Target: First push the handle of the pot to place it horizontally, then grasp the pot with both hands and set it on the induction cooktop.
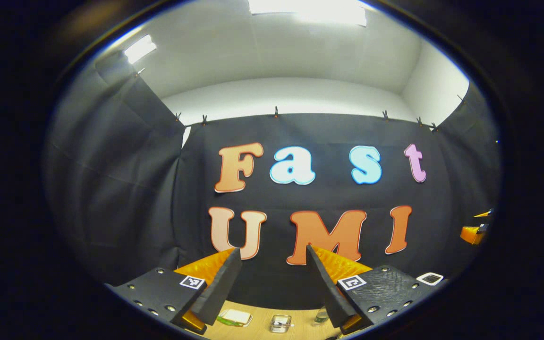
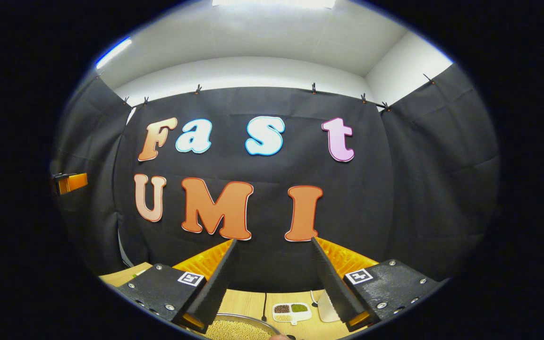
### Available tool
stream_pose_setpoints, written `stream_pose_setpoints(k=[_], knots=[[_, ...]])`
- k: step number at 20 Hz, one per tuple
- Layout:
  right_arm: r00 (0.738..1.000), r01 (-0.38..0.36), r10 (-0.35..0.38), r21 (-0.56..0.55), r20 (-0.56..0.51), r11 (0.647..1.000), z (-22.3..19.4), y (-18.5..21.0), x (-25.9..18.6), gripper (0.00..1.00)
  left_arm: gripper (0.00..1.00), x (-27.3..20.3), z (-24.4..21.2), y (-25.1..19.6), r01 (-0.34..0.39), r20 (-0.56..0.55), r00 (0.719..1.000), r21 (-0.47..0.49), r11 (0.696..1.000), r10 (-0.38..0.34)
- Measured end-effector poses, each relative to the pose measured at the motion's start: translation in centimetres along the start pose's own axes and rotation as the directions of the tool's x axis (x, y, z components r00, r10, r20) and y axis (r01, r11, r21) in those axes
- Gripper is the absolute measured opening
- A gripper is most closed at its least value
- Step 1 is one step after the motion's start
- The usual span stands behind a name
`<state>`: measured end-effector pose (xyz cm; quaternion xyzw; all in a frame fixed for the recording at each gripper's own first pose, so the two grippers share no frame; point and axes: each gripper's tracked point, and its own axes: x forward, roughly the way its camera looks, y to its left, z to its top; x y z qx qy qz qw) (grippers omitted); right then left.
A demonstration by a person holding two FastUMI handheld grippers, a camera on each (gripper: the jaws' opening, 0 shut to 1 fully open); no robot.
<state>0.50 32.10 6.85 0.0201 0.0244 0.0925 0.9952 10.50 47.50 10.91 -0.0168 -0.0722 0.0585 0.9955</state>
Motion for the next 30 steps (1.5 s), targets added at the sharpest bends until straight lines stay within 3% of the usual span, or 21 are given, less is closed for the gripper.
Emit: stream_pose_setpoints(k=[3,6,7,8,10,16,18,30], knots=[[0.999,-0.005,0.006,-0.014,0.046,1.000,1.8,0.0,-0.6,0.93,0.86,0.2,0.6,1.3,-0.034,0.033,0.999,0.049,0.998,0.032],[0.996,-0.005,0.006,-0.009,0.085,1.000,3.5,0.4,-1.1,0.93,0.87,-0.2,0.4,1.5,-0.047,0.010,0.999,0.031,0.998,0.047],[0.996,-0.007,0.008,-0.010,0.089,1.000,3.5,0.7,-1.0,0.97,0.86,0.1,-0.1,1.7,-0.054,0.000,0.999,0.023,0.998,0.054],[0.996,-0.010,0.011,-0.013,0.091,1.000,3.4,0.8,-1.1,0.93,0.87,0.2,-0.3,1.8,-0.061,-0.008,0.998,0.018,0.998,0.061],[0.995,-0.012,0.013,-0.011,0.094,1.000,3.5,0.7,-1.4,0.97,0.86,0.4,-0.6,1.9,-0.074,-0.013,0.997,0.016,0.997,0.075],[0.993,-0.007,0.007,-0.003,0.122,1.000,4.3,0.5,-2.2,0.94,0.86,-0.4,0.2,3.1,-0.113,0.002,0.994,0.025,0.993,0.113],[0.991,-0.006,0.006,-0.001,0.136,1.000,4.6,0.6,-2.3,0.97,0.86,-1.4,0.5,3.6,-0.121,0.010,0.993,0.051,0.991,0.121],[0.984,-0.007,0.007,0.000,0.178,1.000,5.0,1.9,-2.8,0.94,0.86,-2.6,1.1,2.6,-0.082,0.048,0.996,0.062,0.995,0.079]])
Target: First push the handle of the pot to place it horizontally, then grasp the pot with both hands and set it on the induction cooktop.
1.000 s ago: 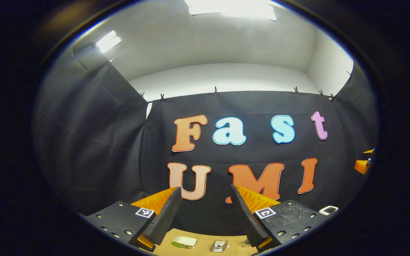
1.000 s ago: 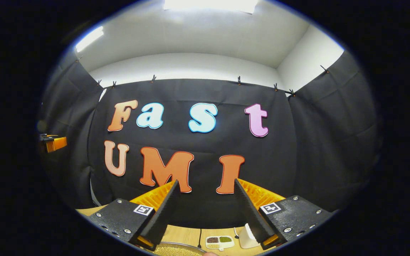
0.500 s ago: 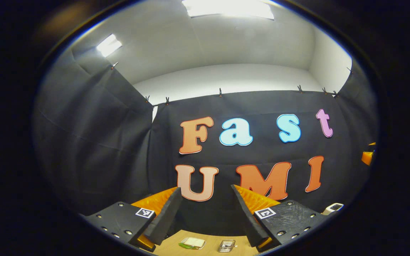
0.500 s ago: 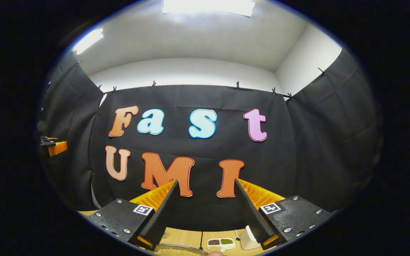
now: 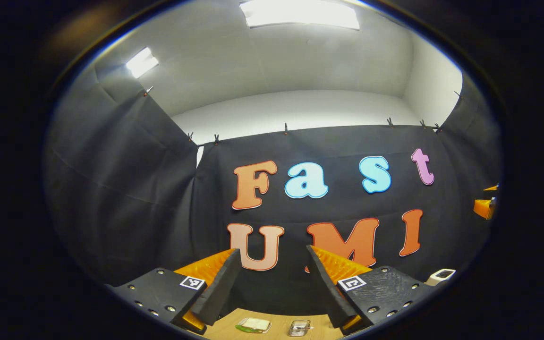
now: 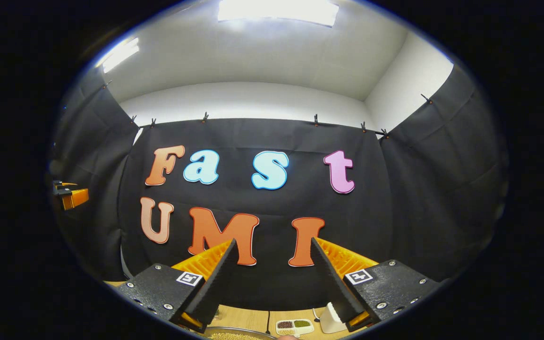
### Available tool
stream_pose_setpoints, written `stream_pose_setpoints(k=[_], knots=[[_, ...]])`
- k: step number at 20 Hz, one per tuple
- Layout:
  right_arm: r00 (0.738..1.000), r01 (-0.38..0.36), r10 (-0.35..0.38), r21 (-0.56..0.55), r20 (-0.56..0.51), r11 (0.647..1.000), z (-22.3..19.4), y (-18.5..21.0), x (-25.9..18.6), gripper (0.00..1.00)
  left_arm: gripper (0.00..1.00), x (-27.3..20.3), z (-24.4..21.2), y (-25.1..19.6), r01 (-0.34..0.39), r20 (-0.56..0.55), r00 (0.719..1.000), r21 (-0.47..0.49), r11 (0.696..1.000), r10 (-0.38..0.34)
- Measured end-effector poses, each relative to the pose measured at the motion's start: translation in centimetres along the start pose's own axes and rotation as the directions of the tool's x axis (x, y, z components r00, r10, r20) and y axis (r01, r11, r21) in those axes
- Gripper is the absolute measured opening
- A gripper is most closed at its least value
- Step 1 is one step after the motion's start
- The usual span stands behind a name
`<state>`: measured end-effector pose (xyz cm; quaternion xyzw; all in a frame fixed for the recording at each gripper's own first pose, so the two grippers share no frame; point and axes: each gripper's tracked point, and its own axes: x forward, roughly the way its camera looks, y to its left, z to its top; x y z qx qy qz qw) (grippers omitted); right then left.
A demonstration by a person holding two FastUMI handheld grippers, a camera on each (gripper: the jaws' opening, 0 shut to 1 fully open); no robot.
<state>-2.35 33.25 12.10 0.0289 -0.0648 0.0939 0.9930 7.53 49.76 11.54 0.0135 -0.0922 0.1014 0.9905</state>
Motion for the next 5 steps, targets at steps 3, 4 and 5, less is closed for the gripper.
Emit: stream_pose_setpoints(k=[3,4,5], knots=[[1.000,-0.009,0.009,-0.005,-0.007,1.000,-0.7,0.4,0.1,0.94,0.86,-0.4,-0.1,-0.3,0.012,0.006,1.000,-0.003,1.000,-0.012],[1.000,-0.010,0.010,-0.005,-0.015,1.000,-1.0,0.5,0.1,0.94,0.86,-0.5,-0.2,-0.3,0.009,0.008,1.000,0.002,1.000,-0.009],[1.000,-0.010,0.010,-0.001,-0.020,1.000,-1.2,0.6,0.2,0.95,0.87,-0.3,-0.3,-0.2,0.008,0.008,1.000,0.006,1.000,-0.008]])
